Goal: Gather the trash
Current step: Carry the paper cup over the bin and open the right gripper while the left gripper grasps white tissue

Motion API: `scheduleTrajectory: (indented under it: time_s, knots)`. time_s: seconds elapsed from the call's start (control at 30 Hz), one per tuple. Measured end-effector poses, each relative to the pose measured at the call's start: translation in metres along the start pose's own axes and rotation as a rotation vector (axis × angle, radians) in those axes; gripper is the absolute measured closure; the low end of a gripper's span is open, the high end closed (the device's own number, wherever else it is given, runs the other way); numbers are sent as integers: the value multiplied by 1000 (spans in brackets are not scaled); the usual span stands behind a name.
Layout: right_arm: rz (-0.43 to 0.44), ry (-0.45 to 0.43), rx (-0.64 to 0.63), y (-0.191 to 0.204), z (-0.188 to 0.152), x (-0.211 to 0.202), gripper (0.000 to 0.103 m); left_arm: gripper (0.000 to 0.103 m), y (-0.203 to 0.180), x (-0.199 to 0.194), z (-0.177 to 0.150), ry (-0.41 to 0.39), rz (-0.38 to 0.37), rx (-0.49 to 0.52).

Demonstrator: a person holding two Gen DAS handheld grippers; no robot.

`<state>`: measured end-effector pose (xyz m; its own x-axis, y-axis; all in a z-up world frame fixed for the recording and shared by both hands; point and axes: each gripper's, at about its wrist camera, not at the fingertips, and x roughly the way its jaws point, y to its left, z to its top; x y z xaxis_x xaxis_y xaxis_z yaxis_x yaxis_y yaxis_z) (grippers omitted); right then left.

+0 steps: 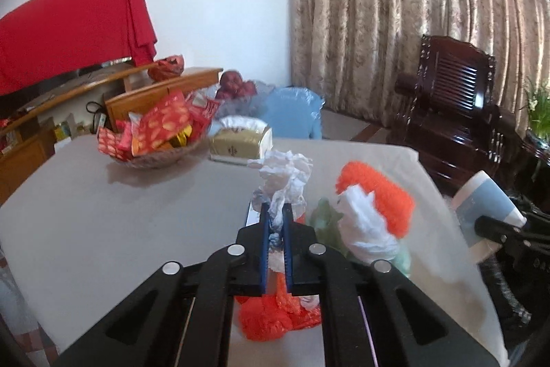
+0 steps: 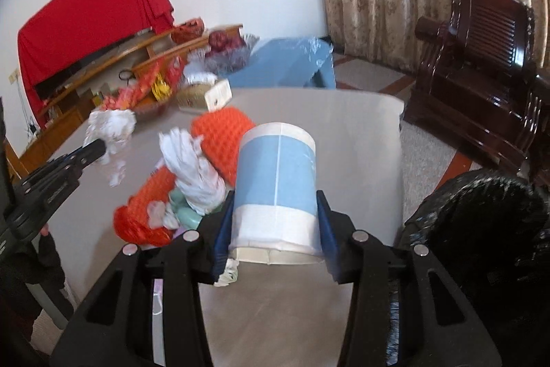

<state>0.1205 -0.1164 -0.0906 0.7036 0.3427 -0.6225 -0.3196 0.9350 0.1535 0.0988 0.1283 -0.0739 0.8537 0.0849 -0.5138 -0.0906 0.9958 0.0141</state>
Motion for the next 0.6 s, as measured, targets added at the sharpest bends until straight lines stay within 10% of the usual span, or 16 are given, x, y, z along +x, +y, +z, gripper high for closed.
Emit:
scheduleTrajectory:
  time_s: [0.6]
  knots:
    - [-272, -77, 119, -109, -38, -104, 59, 96, -163, -25, 12, 9, -422, 127]
